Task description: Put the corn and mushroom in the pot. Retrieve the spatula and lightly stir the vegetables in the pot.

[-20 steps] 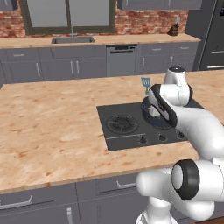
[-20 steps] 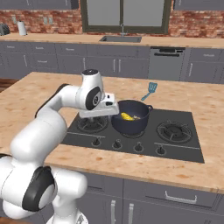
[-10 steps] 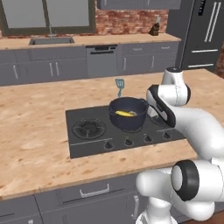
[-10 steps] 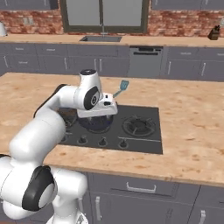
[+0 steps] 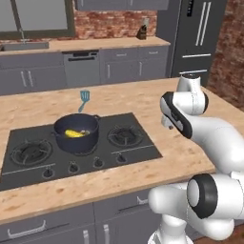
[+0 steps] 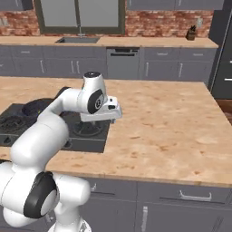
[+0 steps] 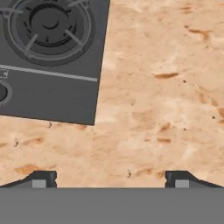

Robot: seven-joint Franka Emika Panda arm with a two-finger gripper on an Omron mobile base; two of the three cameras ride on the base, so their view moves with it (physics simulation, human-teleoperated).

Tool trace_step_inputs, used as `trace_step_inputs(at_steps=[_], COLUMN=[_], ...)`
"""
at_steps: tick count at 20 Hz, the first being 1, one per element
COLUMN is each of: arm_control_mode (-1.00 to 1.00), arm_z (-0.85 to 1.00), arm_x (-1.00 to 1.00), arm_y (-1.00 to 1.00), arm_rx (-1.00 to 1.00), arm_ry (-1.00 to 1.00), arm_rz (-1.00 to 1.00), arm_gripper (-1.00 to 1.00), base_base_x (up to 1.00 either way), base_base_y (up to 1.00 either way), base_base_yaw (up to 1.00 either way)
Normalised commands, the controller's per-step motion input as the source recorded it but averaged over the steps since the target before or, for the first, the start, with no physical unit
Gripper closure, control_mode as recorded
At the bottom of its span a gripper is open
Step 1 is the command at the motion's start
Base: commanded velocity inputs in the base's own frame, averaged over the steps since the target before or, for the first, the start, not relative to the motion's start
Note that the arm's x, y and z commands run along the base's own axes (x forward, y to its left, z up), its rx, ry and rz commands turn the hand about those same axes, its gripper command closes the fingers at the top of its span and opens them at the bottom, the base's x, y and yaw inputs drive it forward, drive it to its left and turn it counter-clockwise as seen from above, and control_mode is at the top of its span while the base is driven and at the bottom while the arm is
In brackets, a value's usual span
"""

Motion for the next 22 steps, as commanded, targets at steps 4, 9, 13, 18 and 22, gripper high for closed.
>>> trace_step_inputs(at_steps=[4,9,13,18,22], arm_control_mode=[1.00,1.00,1.00,1.00,1.00], arm_z=[0.00,0.00,0.00,0.00,0.00], arm_x=[0.00,0.00,0.00,0.00,0.00], arm_y=[0.00,0.00,0.00,0.00,0.00], arm_rx=[0.00,0.00,0.00,0.00,0.00], arm_ry=[0.00,0.00,0.00,0.00,0.00], arm_rz=[0.00,0.00,0.00,0.00,0.00], arm_gripper=[-1.00,-1.00,-1.00,-1.00,-1.00], base_base_x=[0.00,0.03,0.13,0.22,0.21], base_base_y=[-1.00,-1.00,-1.00,-1.00,-1.00], base_base_yaw=[-0.07,-0.04,-0.01,0.00,0.00])
